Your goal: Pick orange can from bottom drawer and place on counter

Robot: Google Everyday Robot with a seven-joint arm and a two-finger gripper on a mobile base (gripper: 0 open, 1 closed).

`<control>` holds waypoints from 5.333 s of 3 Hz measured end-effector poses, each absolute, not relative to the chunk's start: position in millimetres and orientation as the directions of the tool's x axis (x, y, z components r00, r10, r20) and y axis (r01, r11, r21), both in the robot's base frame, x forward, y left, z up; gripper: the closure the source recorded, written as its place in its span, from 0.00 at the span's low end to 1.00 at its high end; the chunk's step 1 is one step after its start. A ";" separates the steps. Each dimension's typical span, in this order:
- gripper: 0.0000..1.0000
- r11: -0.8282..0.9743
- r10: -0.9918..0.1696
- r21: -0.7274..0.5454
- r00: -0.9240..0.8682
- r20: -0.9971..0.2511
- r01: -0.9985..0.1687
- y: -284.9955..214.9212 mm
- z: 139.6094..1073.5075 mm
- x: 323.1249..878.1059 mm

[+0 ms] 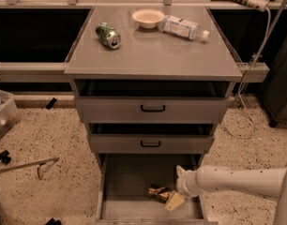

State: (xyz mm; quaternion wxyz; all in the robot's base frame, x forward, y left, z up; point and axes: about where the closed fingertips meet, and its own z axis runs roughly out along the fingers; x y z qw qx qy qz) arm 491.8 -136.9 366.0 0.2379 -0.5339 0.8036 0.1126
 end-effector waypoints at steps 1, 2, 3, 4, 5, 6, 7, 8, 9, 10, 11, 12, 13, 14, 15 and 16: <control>0.00 0.418 -0.778 -0.033 -0.339 -0.529 -0.908 -117.9 319.3 490.8; 0.00 0.418 -0.778 -0.033 -0.339 -0.529 -0.908 -117.9 319.2 490.8; 0.00 0.428 -0.760 -0.029 -0.343 -0.551 -0.903 -118.9 297.6 502.4; 0.00 0.425 -0.728 0.007 -0.346 -0.592 -0.905 -109.4 253.0 517.9; 0.00 0.428 -0.711 0.032 -0.359 -0.605 -0.903 -108.9 170.3 574.2; 0.00 0.428 -0.711 0.032 -0.359 -0.604 -0.903 -108.8 170.2 574.2; 0.00 0.426 -0.714 0.045 -0.367 -0.596 -0.903 -108.1 153.4 570.4; 0.00 0.428 -0.725 0.051 -0.377 -0.577 -0.902 -110.4 134.3 565.7; 0.00 0.417 -0.736 0.045 -0.366 -0.570 -0.908 -109.4 124.5 562.1; 0.19 0.417 -0.736 0.045 -0.366 -0.570 -0.908 -109.4 124.5 562.1; 0.42 0.417 -0.736 0.045 -0.366 -0.570 -0.908 -109.4 124.6 562.1; 0.65 0.411 -0.726 0.021 -0.341 -0.598 -0.911 -110.1 137.4 560.6; 0.89 0.442 -0.685 -0.052 -0.299 -0.664 -0.896 -116.7 198.8 567.6; 1.00 0.453 -0.675 -0.096 -0.271 -0.687 -0.886 -126.7 280.5 561.0; 1.00 0.434 -0.697 -0.136 -0.236 -0.677 -0.891 -131.0 306.2 568.3; 1.00 0.421 -0.696 -0.128 -0.230 -0.680 -0.898 -128.7 310.8 567.2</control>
Offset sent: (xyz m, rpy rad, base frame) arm 0.0030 0.0152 -0.0352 0.0335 0.0102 -0.0099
